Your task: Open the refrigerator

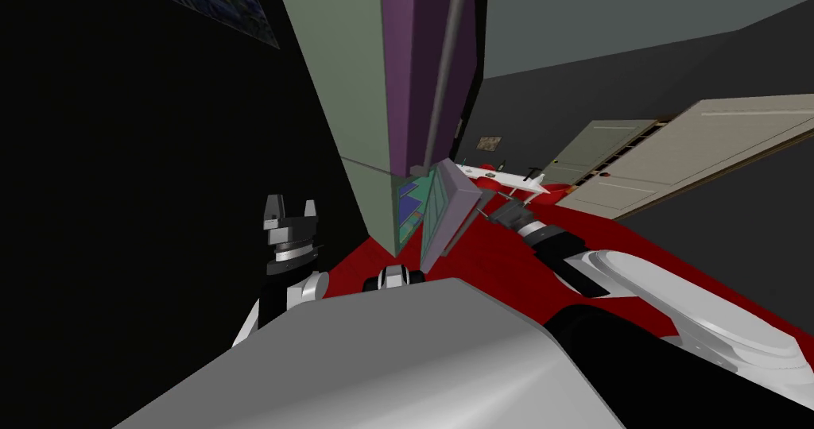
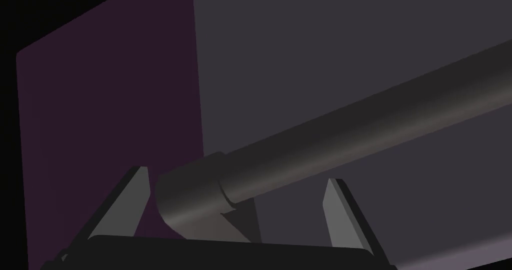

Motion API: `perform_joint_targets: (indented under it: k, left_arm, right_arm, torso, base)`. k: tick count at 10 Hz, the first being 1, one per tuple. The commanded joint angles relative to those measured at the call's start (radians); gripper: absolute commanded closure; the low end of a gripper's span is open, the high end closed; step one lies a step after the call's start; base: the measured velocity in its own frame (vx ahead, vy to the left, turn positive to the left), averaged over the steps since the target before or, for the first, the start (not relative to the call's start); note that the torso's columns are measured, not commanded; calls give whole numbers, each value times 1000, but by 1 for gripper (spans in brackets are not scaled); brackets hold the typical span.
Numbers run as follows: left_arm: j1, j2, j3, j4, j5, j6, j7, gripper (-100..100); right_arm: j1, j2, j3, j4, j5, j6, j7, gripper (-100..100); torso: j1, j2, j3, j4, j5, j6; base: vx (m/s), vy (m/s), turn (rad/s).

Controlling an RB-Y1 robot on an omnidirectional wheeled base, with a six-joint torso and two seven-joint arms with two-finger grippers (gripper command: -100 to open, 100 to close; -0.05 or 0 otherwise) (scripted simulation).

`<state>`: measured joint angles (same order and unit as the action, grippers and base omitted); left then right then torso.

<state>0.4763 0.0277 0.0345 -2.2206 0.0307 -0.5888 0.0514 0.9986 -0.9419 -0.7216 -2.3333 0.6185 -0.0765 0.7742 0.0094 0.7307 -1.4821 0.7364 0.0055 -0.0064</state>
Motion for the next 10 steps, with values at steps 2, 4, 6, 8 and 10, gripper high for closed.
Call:
perform_joint_targets:
  k: [2, 4, 6, 8, 10]
  left_arm:
    - [0, 0, 0, 0, 0, 0, 0, 0]
    - [0, 0, 0, 0, 0, 0, 0, 0]
    - [0, 0, 0, 0, 0, 0, 0, 0]
    - [0, 0, 0, 0, 0, 0, 0, 0]
    - [0, 0, 0, 0, 0, 0, 0, 0]
  right_arm:
    - [0, 19, -27, 30, 49, 39, 50, -100]
    - [2, 27, -42, 48, 73, 60, 75, -100]
    - [4, 38, -59, 72, 103, 87, 105, -100]
    - [5, 48, -74, 95, 129, 111, 131, -100]
    - [16, 42, -67, 80, 119, 113, 121, -100]
  torso:
    - [-9, 1, 0, 3, -1, 1]
    - [-6, -1, -1, 2, 0, 0]
    - [-4, -2, -2, 2, 1, -3]
    - [-3, -3, -3, 2, 2, -3]
    - [-12, 6, 4, 1, -5, 5]
  base:
    - [64, 172, -71]
    - [62, 161, -81]
    - [68, 158, -70]
    - [66, 146, -58]
    - [22, 43, -12]
